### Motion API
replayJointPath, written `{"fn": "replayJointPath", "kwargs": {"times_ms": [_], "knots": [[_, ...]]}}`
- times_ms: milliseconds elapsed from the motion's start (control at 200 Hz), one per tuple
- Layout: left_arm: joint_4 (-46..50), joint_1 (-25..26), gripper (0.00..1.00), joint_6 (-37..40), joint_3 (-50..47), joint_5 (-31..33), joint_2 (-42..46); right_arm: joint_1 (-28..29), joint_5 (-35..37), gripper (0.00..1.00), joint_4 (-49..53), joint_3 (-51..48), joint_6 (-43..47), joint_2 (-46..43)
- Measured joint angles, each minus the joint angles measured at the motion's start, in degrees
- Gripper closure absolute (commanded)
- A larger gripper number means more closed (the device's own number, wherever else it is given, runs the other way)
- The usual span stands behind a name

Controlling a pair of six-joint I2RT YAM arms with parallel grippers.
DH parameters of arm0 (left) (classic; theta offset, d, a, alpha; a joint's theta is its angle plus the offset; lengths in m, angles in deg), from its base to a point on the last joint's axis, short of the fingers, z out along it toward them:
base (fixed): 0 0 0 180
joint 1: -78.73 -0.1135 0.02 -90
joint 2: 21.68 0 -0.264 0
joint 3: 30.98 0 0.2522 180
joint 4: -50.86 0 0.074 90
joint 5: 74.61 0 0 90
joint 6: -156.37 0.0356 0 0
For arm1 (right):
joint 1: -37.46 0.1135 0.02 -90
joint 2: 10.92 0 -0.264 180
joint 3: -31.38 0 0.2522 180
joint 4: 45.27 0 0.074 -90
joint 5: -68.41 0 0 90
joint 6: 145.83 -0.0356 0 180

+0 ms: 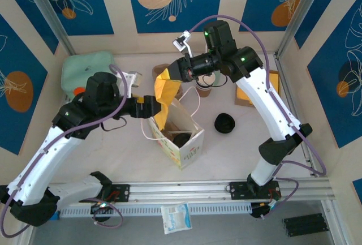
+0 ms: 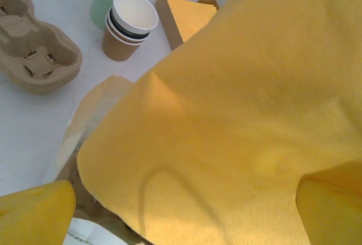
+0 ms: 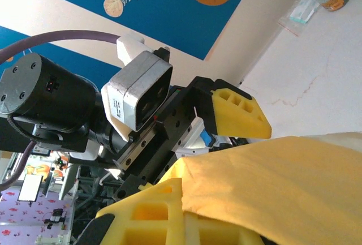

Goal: Pack the takeout coffee

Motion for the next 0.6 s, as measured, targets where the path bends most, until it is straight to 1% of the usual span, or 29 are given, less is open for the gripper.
{"fn": "replayJointPath", "kwargs": {"times_ms": [395,600], "knots": [[-1.2,6.6,0.01,0.0,-0.8,0.0,-2.9,0.1,-0.5,1.00,3.2,1.0,3.8,1.2],[-2.4,8.7,0.01,-0.3,-3.1,0.6,-3.0,0.7,0.3,1.00,6.9,1.2,7.5,1.2]]}}
